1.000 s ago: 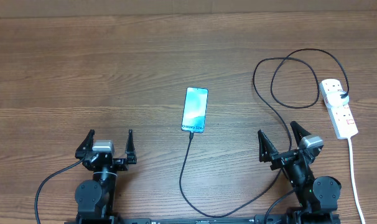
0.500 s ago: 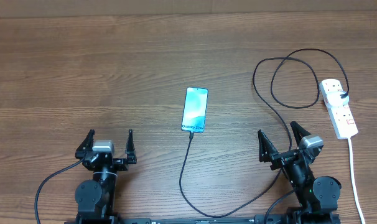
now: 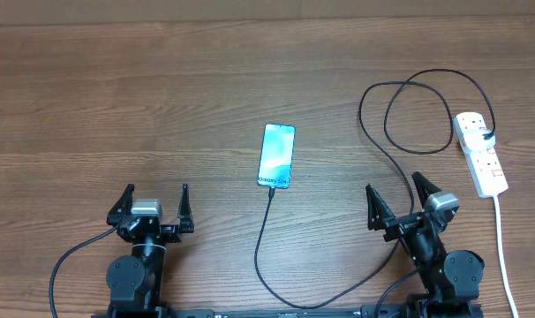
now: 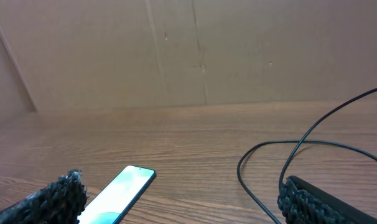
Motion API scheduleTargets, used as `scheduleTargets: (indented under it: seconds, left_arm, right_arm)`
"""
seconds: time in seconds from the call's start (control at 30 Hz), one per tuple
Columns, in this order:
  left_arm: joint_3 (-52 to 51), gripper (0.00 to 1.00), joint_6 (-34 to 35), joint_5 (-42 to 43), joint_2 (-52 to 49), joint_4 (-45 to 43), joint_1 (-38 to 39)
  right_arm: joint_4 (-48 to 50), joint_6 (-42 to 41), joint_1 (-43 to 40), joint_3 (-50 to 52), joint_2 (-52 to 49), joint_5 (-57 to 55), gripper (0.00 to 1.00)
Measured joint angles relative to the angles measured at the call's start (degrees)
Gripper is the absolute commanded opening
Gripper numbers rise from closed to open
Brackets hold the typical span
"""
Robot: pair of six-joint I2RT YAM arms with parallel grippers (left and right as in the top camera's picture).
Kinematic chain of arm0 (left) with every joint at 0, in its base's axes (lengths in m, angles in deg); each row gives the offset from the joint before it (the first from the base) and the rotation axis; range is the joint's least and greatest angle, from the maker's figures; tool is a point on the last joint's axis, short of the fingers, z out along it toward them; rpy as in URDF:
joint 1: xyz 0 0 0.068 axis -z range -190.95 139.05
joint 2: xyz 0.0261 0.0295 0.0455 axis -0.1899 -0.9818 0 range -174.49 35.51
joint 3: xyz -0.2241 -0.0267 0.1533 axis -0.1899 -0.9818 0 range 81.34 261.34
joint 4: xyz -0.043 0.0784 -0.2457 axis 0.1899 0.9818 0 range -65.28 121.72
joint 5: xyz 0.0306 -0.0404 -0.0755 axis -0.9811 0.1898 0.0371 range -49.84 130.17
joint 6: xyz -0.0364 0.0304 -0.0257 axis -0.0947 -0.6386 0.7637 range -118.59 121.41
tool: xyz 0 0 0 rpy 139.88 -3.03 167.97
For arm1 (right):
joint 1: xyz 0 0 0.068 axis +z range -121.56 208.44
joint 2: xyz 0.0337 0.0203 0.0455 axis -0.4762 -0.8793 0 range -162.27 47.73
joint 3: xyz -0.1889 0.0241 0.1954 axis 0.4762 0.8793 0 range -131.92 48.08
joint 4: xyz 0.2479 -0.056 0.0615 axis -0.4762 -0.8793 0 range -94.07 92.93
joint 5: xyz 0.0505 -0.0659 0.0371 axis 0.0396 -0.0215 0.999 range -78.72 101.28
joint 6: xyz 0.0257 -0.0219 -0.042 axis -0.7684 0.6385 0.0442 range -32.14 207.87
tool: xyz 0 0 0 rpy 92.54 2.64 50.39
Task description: Plug charger to phone and switch on socket
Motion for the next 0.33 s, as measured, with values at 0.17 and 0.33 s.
scheduleTargets:
  seconds: [0.17,0.33]
  left_arm:
    - [0.00,1.00,0.00,0.00,0.00,0.00,0.00]
    - [0.00,1.00,0.00,0.00,0.00,0.00,0.00]
  right_arm:
    - [0.02,0.00,0.02,0.00,0.00,0.00,1.00]
    - [0.02,-0.13,0.02,0.00,0.00,0.02,1.00]
